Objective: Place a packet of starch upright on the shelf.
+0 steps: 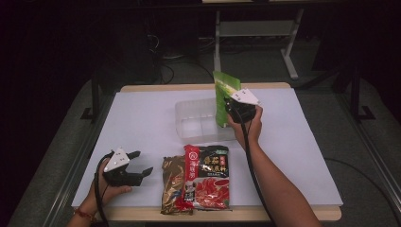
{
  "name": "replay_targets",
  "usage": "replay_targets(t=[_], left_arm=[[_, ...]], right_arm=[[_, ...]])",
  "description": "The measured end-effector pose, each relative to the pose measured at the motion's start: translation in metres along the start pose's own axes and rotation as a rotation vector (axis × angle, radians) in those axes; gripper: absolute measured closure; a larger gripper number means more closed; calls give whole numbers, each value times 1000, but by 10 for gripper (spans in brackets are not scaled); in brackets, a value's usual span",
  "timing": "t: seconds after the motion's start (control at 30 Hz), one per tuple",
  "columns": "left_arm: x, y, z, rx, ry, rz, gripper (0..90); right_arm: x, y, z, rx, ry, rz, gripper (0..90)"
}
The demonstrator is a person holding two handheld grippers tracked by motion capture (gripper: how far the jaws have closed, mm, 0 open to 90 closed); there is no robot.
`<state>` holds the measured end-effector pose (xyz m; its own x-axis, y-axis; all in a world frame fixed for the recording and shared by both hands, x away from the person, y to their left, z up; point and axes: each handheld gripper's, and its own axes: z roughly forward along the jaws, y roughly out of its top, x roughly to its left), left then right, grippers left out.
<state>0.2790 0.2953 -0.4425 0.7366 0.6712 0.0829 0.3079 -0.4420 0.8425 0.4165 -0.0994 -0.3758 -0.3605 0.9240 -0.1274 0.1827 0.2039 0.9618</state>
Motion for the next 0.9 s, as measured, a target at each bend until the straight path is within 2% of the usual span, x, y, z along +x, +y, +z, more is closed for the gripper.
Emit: replay_targets(t=[0.07, 0.1, 0.2, 0.27, 0.37, 0.6, 0.9], left_arm=[[0, 0, 0, 0, -1, 0, 207], [0, 0, 0, 1, -1, -1, 207], [1, -1, 1, 5, -1, 0, 207], [1, -1, 1, 5, -2, -1, 207], [0, 0, 1, 7, 0, 2, 207], [0, 0, 1, 1, 2, -6, 207], [1, 0, -2, -9, 6, -11, 206]], right_arm=[[2, -2, 0, 0, -4, -10, 754], [5, -7, 0, 1, 13, -14, 752], [7, -14, -2, -2, 21, -28, 749], [6, -19, -6, -12, 39, -19, 743], [6, -24, -12, -9, 54, -40, 734], [2, -30, -20, -16, 99, -41, 724], [4, -33, -23, -12, 104, -49, 727]])
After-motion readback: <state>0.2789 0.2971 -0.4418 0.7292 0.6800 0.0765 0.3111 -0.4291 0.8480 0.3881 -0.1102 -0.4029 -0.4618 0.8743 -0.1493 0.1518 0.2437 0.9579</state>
